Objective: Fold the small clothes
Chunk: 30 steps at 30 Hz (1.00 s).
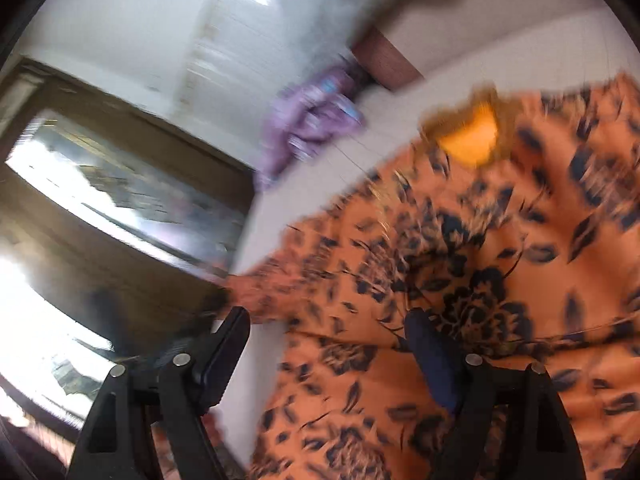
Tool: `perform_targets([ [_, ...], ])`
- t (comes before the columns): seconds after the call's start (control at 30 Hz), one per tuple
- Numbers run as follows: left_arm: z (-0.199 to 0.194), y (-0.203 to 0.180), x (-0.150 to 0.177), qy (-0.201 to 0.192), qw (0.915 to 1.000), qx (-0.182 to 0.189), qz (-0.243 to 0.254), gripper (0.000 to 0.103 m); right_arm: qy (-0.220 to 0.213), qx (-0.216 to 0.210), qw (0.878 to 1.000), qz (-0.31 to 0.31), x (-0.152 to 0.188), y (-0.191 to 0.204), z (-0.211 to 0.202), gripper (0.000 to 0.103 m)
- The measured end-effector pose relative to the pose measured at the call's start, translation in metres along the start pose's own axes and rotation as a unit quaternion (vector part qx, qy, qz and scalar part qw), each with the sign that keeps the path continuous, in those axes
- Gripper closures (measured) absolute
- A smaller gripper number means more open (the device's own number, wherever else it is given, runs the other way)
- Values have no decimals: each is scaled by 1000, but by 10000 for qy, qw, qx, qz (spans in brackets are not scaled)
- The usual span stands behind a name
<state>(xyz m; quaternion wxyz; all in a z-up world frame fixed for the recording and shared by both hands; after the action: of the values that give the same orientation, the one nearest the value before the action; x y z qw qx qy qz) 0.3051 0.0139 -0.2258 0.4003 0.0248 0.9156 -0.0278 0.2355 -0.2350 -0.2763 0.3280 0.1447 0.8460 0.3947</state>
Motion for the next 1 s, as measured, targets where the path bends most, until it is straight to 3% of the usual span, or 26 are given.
perform_targets([
  [0.07, -2, -25, 3, -40, 9994, 270, 196, 0, -368, 224, 9991, 51, -7, -7, -26, 22],
  [0.13, 0, -52, 10, 30, 9976, 522, 452, 0, -788, 410, 9950, 459, -18, -33, -53, 34],
  [0.2, 9, -83, 20, 173, 9956, 590, 711, 0, -1034, 785, 9887, 754, -26, -65, -68, 69],
  [0.23, 12, -95, 23, 223, 9947, 576, 819, 0, -1060, 1005, 9853, 888, -32, -76, -71, 72],
  [0.37, 31, -139, 35, 31, 9908, 85, 1349, 0, -1064, 1178, 9713, 1769, -41, -125, -77, 73],
  [0.47, 41, -154, 39, -46, 9874, -192, 1570, 0, -1109, 1435, 9661, 1836, -49, -139, -80, 73],
  [0.53, 50, -161, 42, -16, 9852, -323, 1680, 0, -900, 1504, 9652, 1940, -47, -151, -77, 73],
  [0.67, 72, -139, 42, 466, 9825, -749, 1642, 0, -355, 1677, 9589, 2261, -34, -169, -58, 74],
  [0.8, 74, -106, 34, 601, 9848, -931, 1340, 3, -298, 1844, 9583, 2162, -30, -169, -48, 75],
  [1.0, 61, -70, 20, 752, 9908, -557, 978, 6, -265, 2151, 9585, 1853, -28, -156, -44, 75],
])
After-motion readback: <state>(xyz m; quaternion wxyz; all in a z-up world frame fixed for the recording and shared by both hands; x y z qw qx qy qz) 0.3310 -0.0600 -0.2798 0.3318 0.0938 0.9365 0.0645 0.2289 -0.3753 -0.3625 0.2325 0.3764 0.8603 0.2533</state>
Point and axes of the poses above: each gripper's, at about its wrist camera, not at the fingertips, and z roughly the way its jaws point, y to its left, x to its underside, the point moved 3 cm from there along z, roughly the way its jaws point, and after that the axes turned 1 degree about x, right-handed, at the moved point
